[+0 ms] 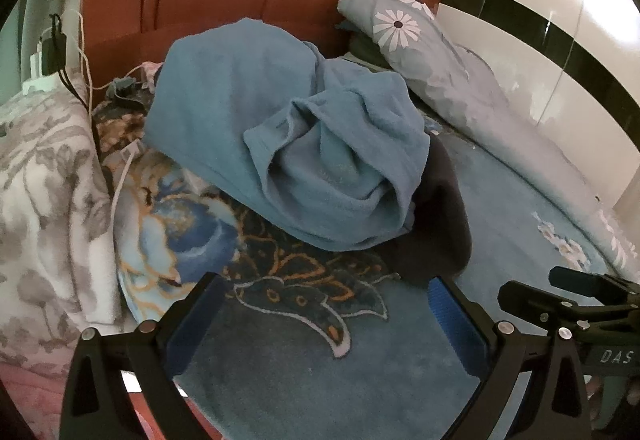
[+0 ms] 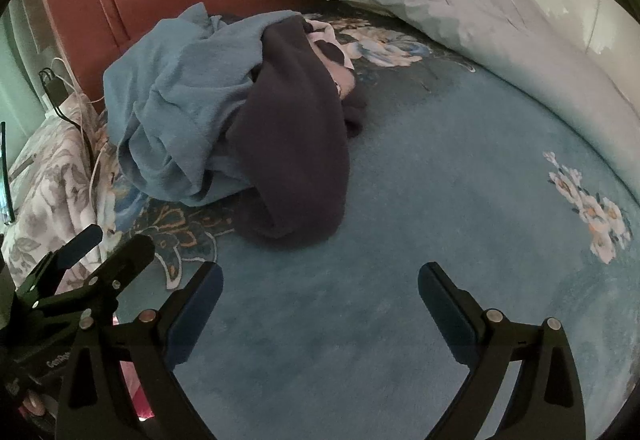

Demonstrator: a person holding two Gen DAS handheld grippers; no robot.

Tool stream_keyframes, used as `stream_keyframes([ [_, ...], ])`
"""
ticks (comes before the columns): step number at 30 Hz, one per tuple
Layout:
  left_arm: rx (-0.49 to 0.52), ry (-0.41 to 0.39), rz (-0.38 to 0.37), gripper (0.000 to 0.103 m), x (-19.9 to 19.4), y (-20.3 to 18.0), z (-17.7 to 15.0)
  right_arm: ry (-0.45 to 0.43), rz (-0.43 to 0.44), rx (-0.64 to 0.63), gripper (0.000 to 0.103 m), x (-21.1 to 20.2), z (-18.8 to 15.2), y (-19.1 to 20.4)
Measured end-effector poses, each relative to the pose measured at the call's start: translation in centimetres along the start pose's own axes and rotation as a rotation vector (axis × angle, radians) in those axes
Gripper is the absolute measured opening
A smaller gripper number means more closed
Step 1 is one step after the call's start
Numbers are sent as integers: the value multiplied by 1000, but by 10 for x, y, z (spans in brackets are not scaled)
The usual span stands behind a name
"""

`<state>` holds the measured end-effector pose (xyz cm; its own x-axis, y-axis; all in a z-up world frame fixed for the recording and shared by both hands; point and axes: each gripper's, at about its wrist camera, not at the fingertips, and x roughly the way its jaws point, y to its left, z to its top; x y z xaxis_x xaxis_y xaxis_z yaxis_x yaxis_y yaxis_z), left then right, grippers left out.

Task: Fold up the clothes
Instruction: 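Approach the clothes pile with both grippers open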

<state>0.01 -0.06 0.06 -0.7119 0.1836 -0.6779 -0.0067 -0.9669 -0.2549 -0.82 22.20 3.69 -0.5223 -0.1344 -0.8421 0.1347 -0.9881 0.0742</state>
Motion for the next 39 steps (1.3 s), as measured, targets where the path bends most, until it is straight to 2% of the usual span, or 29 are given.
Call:
stream_keyframes([
  [3, -6, 0, -6, 103, -2, 1, 2, -8, 11, -7, 99, -3, -1, 1],
  [8, 21, -18, 31, 103, -11, -6, 6, -21, 28, -19, 99, -9, -2, 3],
  [13, 50, -89, 80, 103, -24, -13, 5, -33, 31, -41, 99, -14, -1, 10],
  [20, 62, -114, 82, 103, -34, -15, 12, -69, 49, -53, 99, -24, -3, 17],
  [25, 44, -99, 49, 103, -40, -13, 17, -106, 78, -51, 99, -33, -4, 20],
  [29, 42, -141, 48, 103, -50, -14, 15, -146, 94, -66, 99, -43, -3, 24],
  [35, 52, -173, 79, 103, -61, -14, 18, -158, 94, -84, 99, -48, -5, 28],
  [39, 46, -180, 60, 103, -64, -11, 19, -156, 94, -97, 99, -49, -8, 30],
])
